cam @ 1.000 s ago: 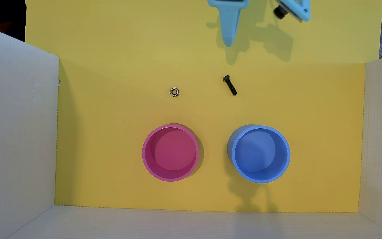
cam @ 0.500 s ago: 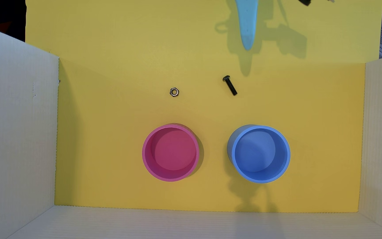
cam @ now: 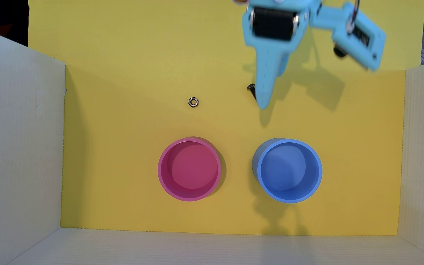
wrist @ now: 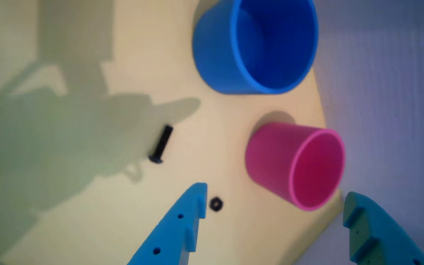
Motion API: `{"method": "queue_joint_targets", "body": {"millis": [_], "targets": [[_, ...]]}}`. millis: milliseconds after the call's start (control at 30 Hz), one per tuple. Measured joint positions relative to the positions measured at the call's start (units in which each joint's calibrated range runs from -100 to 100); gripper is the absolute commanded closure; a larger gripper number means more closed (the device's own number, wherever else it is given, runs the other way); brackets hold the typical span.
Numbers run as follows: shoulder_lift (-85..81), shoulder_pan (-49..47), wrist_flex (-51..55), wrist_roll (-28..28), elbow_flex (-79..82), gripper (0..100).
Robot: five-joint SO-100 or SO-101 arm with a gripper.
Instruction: Pick up the bolt and place it in the pink box
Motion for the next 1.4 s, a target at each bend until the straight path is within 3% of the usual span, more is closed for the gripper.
{"method": "queue_joint_targets", "body": {"millis": [433,1067,1400], "targets": [[24.2,-0.1,4.5,-1.3,-7.0,74],[35.0,-0.1,4.5,-4.2,-7.3,74],[40.9,-5.0,4.5,-4.2,-11.8,74]]}}
